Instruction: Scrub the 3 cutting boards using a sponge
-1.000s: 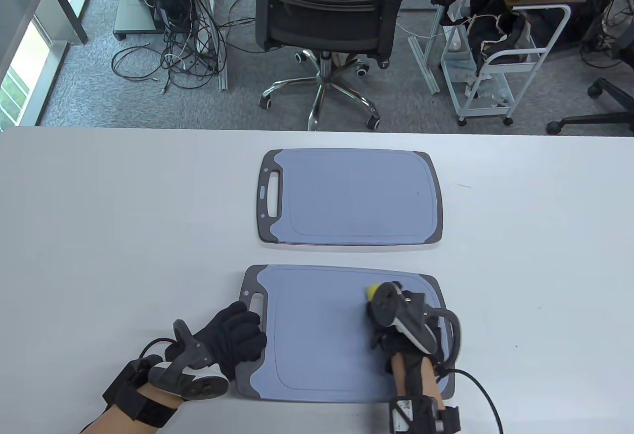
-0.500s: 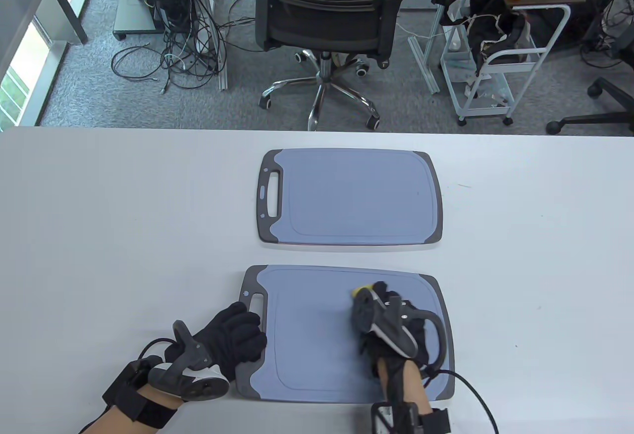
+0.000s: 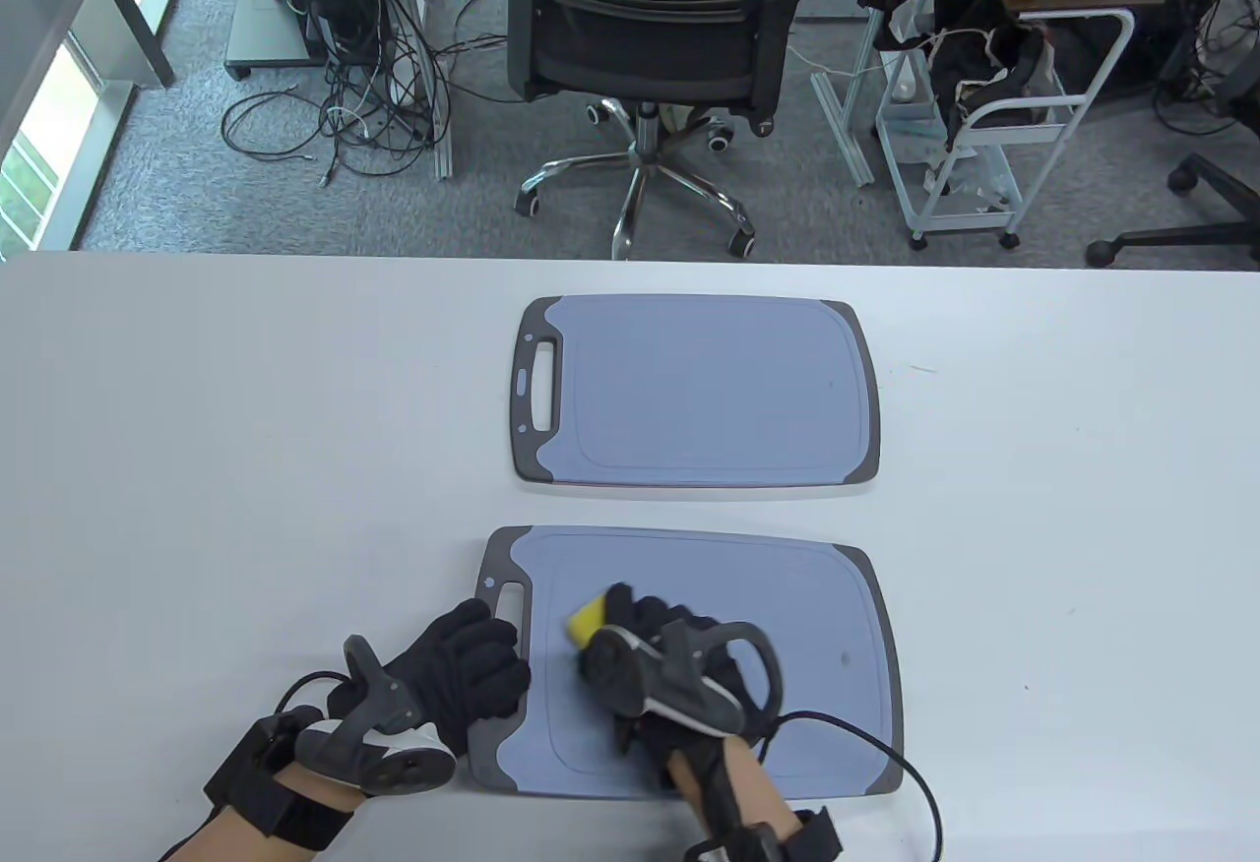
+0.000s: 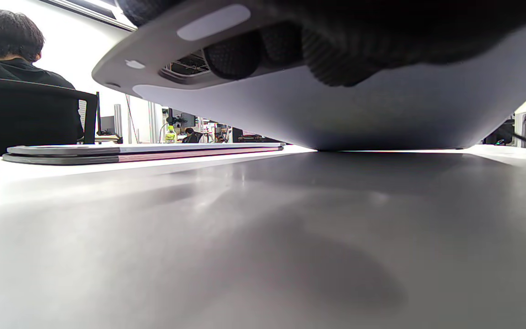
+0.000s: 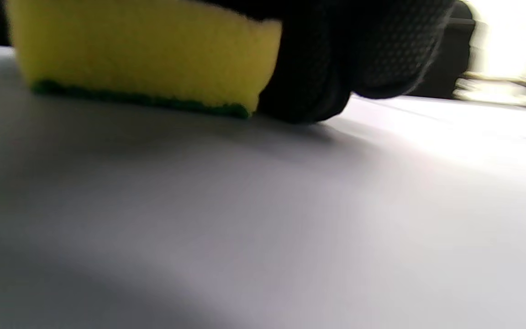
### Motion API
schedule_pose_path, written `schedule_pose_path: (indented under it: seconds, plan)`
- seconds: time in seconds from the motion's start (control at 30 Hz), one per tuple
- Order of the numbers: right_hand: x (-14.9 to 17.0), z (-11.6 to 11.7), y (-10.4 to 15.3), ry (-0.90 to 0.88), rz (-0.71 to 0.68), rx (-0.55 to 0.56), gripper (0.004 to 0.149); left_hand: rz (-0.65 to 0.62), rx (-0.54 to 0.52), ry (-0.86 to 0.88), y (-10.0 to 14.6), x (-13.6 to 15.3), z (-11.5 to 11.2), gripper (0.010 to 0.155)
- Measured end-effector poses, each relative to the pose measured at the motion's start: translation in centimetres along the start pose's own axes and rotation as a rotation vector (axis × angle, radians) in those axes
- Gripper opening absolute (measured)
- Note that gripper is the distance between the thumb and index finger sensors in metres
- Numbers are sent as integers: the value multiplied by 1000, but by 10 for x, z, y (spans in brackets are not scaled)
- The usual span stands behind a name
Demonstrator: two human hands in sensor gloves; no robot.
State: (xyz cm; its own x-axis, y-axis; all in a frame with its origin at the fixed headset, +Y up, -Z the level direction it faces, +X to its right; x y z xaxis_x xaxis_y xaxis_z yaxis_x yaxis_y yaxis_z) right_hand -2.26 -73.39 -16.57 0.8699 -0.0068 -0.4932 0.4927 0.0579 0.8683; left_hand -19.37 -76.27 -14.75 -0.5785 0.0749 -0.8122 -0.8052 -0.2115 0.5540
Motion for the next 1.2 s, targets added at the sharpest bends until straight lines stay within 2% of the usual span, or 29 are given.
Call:
schedule_pose_path:
  seconds: [0.03,0.07,0.13,0.2,0.23,0.33,0.43,0.53,0.6,0.67,0.73,0.8,0.87,0.93,0.97,1.03,1.1,1.2]
  plan:
    - [-17,-2,1,44,-49,10,73,-2,-5,-5,0,-1,0,44]
    - [-23,-4,2,136,10,15,73,-3,-8,-9,1,-1,0,43]
    - [-7,-2,3,142,12,-4,73,-1,-7,-8,1,-1,0,44]
    - [24,2,4,25,145,-11,72,0,-6,-4,1,-1,1,44]
    - [47,7,6,-2,213,-56,73,0,-6,-2,1,-1,0,44]
    - [121,20,18,1,487,-106,72,0,-4,4,0,0,0,44]
    - [186,34,56,-66,774,-114,72,0,-6,4,1,0,0,44]
    - [209,41,80,-55,901,-128,72,-3,-8,-2,1,-1,0,43]
    - [200,39,76,-75,860,-104,72,-1,-6,2,0,0,0,44]
    - [175,33,60,-15,712,-102,72,1,-4,5,0,0,0,44]
    - [132,26,41,-34,533,-72,73,0,-3,-4,0,-1,0,43]
    - [67,14,22,-51,288,-32,73,-1,-2,-10,0,-1,0,43]
    - [11,6,15,-17,49,-16,73,0,-1,-11,0,-1,0,43]
    - [-23,1,16,44,-43,27,73,-3,-5,-21,1,-2,0,43]
    - [-24,2,18,138,-3,29,73,-3,-5,-27,1,-3,0,43]
    - [-6,5,19,119,15,10,73,-4,-2,-24,0,-3,0,43]
    - [36,12,26,14,192,-29,73,-9,2,-20,0,-3,-1,43]
    - [125,26,53,42,510,-122,72,-8,4,-9,-1,-2,-1,43]
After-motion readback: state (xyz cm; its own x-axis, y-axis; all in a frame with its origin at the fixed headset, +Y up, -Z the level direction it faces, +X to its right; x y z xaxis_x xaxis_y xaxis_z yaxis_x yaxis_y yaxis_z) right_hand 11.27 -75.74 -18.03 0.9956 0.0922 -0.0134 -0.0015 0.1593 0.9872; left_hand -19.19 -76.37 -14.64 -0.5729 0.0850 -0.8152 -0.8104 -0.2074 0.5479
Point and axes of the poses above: the tracker on the back of each hand, its own x axis roughly to the little-finger side, its own y axis roughly from the fingertips to the wrist, z = x × y, the point moved 1 cm from there along -y, roughly from the wrist to the fingertips
